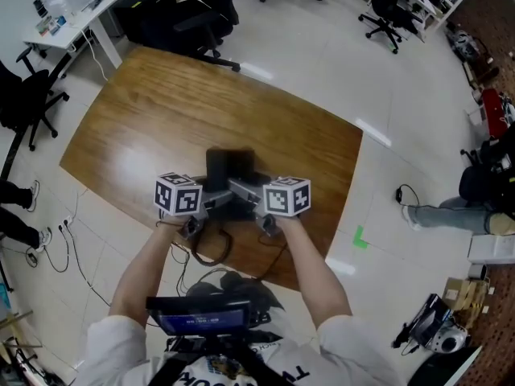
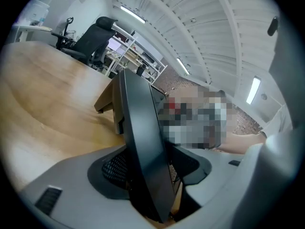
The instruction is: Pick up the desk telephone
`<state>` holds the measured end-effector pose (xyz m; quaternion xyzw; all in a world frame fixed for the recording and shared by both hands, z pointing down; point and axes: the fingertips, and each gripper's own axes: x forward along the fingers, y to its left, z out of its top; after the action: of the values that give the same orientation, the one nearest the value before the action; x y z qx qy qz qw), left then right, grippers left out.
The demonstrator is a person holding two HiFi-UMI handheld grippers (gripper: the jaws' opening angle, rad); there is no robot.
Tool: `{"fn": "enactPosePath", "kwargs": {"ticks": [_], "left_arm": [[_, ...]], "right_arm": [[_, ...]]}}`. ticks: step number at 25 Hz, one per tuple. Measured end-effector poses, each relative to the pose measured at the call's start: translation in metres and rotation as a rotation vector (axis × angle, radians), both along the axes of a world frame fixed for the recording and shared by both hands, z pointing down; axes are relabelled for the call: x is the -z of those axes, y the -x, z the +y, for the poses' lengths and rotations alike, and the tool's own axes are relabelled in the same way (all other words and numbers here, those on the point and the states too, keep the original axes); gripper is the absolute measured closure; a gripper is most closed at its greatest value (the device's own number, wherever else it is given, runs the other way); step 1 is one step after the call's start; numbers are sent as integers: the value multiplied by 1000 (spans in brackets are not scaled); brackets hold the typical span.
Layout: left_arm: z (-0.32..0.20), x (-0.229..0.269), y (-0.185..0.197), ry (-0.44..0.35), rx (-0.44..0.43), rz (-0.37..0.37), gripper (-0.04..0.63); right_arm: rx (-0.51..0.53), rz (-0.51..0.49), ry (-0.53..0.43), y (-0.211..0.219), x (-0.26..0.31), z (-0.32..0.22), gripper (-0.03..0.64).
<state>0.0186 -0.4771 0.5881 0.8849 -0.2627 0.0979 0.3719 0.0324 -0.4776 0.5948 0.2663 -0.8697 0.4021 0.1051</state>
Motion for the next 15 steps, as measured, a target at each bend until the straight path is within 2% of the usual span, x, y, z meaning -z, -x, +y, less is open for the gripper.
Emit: {"fn": "enactPosePath", "kwargs": {"ticks": [8,15], "left_arm": [[13,23,5,-82,-11,-15,339],[28,51,13,-130,-2,10,344]], "right_arm": [[-3,-7,-76,4,25,12,342],[-8,-2,-157,11,55,26,344]]}}
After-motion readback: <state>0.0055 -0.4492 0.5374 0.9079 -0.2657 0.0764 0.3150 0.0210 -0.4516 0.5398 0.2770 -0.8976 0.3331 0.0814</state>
